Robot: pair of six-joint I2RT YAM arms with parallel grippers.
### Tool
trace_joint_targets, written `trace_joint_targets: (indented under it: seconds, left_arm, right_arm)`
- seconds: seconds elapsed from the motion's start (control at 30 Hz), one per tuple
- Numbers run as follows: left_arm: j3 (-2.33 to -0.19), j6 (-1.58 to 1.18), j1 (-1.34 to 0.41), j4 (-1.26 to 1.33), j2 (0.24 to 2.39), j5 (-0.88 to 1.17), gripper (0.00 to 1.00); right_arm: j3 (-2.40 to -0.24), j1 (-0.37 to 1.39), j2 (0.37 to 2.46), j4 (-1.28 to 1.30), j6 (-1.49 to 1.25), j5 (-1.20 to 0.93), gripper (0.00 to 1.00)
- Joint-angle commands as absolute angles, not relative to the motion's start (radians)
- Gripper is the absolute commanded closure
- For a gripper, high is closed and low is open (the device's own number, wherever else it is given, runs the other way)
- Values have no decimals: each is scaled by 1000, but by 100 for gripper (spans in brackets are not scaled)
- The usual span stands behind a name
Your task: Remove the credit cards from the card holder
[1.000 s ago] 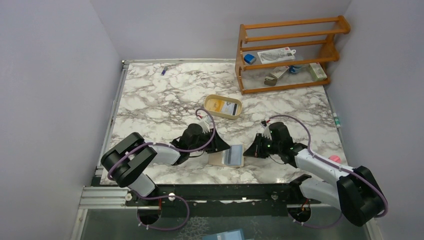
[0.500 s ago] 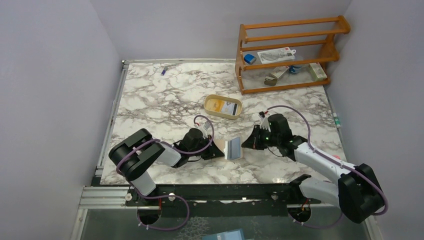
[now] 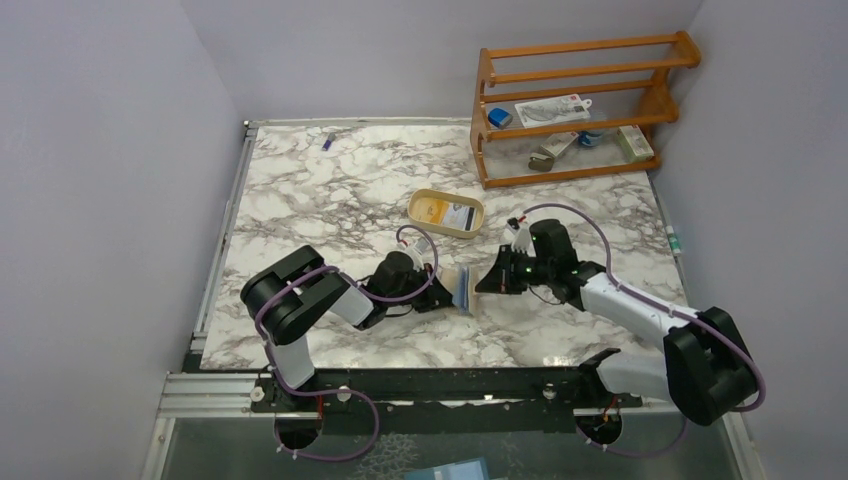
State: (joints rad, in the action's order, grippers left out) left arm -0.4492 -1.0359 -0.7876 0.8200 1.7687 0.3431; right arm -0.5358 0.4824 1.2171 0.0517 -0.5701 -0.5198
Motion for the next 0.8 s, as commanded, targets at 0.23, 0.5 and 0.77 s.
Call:
trace_joint_targets:
  seconds: [0.23,0.5,0.77]
  left_arm:
    - [-428,-1006,-790,762,1768,287,100]
    - [-450,-955,-790,664,1715,255,100]
    - [-499,-874,-791,485,1655,178,100]
  right_arm:
    - [-455,483,1136,99,-556,-450,99]
    - [-403,478,1067,232,-610,-238,99]
    - [-528,477,1022,401,-634,-71,27]
